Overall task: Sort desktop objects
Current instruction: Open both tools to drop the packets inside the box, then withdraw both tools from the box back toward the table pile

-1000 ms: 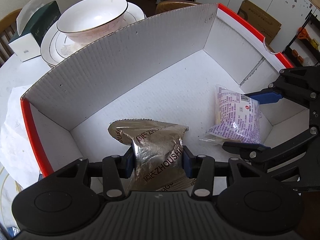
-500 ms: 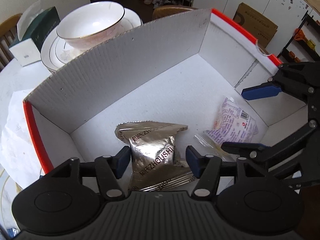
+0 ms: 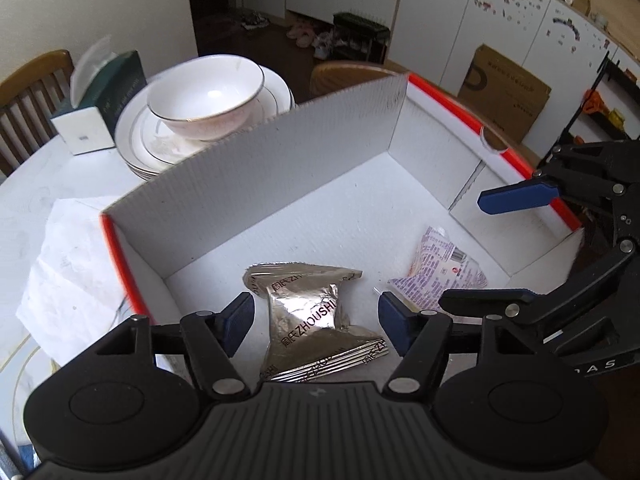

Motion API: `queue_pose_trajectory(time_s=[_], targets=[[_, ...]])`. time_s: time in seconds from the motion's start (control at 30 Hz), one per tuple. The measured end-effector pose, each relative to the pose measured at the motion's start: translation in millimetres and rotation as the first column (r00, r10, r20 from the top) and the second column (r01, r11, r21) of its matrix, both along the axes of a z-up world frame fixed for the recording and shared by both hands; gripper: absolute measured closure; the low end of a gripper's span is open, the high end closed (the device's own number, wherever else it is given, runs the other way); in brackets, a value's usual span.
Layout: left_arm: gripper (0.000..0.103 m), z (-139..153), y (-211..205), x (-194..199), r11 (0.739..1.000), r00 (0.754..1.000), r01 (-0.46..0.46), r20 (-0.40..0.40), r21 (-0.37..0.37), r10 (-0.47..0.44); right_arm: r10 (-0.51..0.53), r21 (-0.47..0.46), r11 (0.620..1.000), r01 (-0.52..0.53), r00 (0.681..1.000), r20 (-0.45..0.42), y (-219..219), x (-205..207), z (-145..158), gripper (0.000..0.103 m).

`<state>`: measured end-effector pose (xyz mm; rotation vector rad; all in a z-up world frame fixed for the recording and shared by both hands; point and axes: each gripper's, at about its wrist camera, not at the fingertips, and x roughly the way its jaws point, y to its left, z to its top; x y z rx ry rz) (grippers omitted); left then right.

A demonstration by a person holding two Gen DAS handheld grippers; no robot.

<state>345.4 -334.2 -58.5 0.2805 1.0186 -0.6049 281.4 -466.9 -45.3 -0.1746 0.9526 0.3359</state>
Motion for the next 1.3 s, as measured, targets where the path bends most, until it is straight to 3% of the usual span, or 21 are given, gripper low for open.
queue_pose_trajectory(time_s=[0.6,1.03,1.13,1.3], targets=[[0.035,64,76,-54,0.979,0.978,-0.134,0.138,-0.153,0.155,0.003,0.124,0.992,-0.014,0.996,0.087,26,-37,43,0.028],[0.035,78,152,-103,0.960,0.945,-0.208,0.216,-0.187,0.247,0.032,0.206,0.977,-0.061,0.989,0.142,84,-58,56,0.028],[0.026,77,173,-113,0.954,0.940,-0.221,0.218,-0.201,0.264,0.033,0.223,0.973,-0.065,0.989,0.144,102,-61,55,0.028],[0.022,73,209,-129,0.946,0.930,-0.246,0.224,-0.213,0.293,0.048,0.236,0.968,-0.079,0.990,0.136,136,-68,53,0.028]])
